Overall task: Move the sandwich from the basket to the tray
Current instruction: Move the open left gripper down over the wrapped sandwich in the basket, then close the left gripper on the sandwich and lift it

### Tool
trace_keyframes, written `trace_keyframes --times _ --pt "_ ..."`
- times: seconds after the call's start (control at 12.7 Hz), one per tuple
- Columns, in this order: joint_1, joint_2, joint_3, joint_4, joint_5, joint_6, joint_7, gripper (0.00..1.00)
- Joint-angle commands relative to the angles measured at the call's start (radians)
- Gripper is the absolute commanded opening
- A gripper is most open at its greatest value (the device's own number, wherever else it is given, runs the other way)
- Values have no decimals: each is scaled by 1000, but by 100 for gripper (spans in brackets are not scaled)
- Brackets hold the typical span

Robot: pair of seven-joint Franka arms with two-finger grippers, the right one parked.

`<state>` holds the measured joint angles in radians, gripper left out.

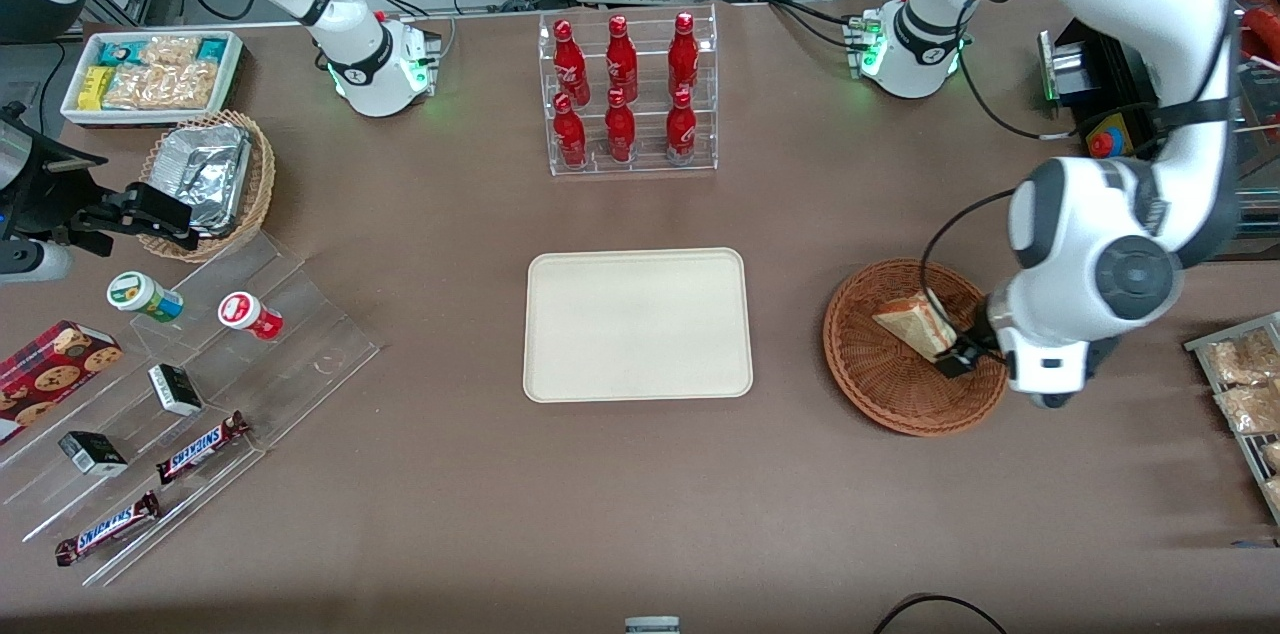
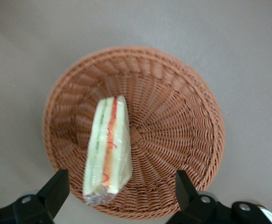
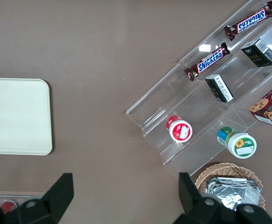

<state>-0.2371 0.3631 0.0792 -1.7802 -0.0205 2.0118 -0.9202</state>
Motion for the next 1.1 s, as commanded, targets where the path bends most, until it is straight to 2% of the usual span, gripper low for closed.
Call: trace_keyframes --times 0.0,0.31,0.71,0.94,1.02 --pt "-21 -58 13 -135 8 99 -43 100" --pt "-25 -87 13 -260 45 212 -97 100" --pt "-51 -89 13 -375 47 343 -143 100" --pt "-53 -90 13 -387 47 348 -144 99" --pt "-53 -90 13 -387 47 348 -150 85"
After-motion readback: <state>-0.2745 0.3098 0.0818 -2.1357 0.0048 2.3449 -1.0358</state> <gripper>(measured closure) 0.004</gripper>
